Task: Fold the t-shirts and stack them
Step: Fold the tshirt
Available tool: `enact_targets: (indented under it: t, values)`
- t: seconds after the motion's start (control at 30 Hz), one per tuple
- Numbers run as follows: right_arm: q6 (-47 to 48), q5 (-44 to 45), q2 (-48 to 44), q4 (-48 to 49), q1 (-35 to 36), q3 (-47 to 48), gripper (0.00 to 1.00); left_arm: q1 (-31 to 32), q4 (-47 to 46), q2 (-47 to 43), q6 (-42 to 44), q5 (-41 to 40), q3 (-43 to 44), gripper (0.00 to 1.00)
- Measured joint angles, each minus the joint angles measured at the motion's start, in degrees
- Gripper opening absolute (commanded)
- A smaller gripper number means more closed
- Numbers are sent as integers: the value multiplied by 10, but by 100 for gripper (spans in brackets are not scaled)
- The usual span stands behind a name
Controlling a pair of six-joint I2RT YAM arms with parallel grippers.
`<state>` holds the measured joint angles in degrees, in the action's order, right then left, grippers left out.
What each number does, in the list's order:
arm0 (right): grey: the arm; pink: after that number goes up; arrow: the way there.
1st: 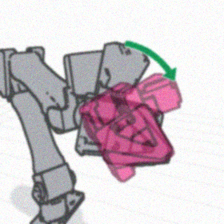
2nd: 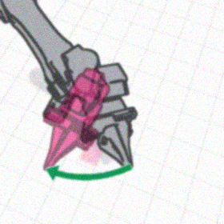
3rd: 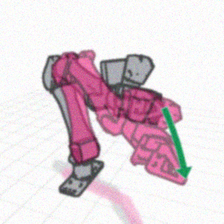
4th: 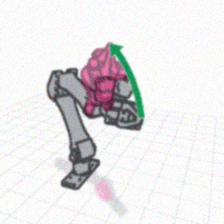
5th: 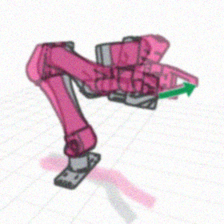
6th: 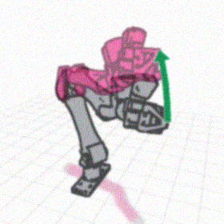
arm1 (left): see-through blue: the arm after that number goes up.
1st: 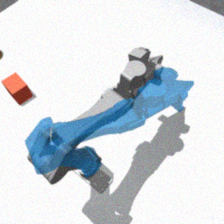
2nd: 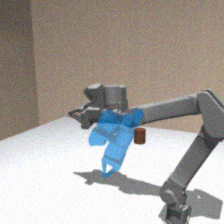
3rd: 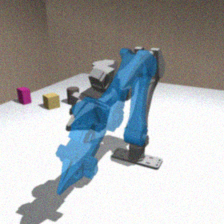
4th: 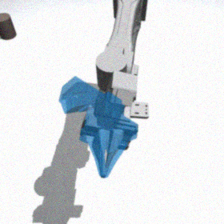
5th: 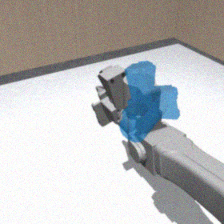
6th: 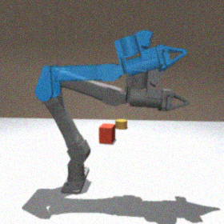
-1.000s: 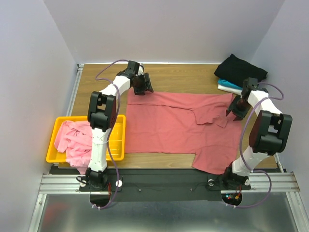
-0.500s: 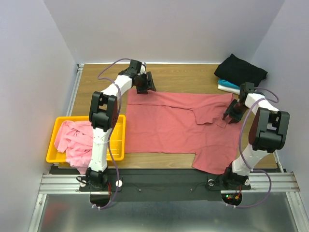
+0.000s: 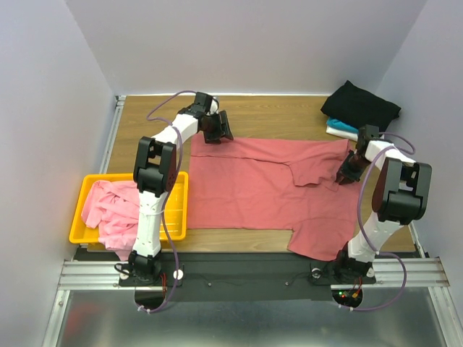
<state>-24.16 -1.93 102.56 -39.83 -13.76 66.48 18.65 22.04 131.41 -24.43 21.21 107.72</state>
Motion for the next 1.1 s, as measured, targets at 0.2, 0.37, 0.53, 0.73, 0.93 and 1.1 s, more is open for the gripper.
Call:
enact_targets:
  t: [0.2,0.37,0.53,0.73,0.93,1.1]
  values:
    - [0,5,0,0,0,0,11,0,-2,0,3,-6,-18,68]
    - [2,19,-10,-1,0,0,9,-5,-22,-2,3,-2,-35,68]
    - [6,33,-29,-7,0,0,8,-8,-36,-8,3,0,-48,68]
    - [14,54,-38,-23,0,0,5,-11,-50,-13,3,5,-61,68]
    - [20,77,-59,-42,0,0,5,-13,-60,-16,0,9,-69,68]
    - [24,91,-65,-53,-1,0,5,-15,-61,-16,-1,14,-69,68]
